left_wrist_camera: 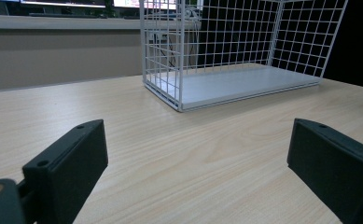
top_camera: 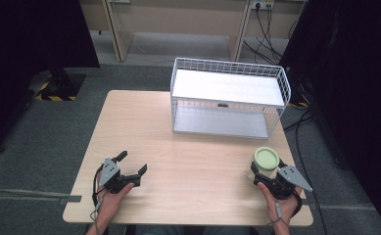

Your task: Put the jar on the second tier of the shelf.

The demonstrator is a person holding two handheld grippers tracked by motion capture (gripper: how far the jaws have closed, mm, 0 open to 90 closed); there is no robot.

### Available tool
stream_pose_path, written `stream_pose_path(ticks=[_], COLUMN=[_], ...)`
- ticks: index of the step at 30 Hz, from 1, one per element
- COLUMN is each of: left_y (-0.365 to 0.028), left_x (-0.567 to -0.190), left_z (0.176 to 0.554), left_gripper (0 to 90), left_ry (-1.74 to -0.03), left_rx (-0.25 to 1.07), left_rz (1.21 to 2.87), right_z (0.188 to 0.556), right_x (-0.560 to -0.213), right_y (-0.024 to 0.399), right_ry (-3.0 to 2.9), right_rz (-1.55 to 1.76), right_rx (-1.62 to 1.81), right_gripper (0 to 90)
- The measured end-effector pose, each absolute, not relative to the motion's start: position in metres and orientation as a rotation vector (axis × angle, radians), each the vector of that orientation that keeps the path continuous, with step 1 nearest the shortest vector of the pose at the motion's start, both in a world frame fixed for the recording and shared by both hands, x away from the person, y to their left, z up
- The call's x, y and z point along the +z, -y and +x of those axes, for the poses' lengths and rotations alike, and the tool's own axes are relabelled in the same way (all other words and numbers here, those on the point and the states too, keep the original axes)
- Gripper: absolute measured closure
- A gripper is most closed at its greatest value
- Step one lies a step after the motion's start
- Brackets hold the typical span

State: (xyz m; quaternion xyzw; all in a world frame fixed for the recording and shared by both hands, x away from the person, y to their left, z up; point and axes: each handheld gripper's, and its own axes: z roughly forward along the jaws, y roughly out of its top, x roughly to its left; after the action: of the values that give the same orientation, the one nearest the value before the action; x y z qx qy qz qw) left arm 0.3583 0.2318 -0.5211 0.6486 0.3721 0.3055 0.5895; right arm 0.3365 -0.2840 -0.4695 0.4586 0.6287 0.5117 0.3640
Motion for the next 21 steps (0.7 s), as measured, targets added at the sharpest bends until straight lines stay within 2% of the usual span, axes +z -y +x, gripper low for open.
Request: stream_pose_path(ticks=[21], left_y=[-0.232], left_x=[-0.521], left_z=[0.358], left_gripper=[4.4], left_ry=[-0.865], left_rx=[0.715], left_rz=[1.516], right_z=[0.349], right_x=[-0.418], right_y=[0.265], right_ry=[-1.583], right_rz=[1.081], right_rx=[1.387], right_gripper=[11.5])
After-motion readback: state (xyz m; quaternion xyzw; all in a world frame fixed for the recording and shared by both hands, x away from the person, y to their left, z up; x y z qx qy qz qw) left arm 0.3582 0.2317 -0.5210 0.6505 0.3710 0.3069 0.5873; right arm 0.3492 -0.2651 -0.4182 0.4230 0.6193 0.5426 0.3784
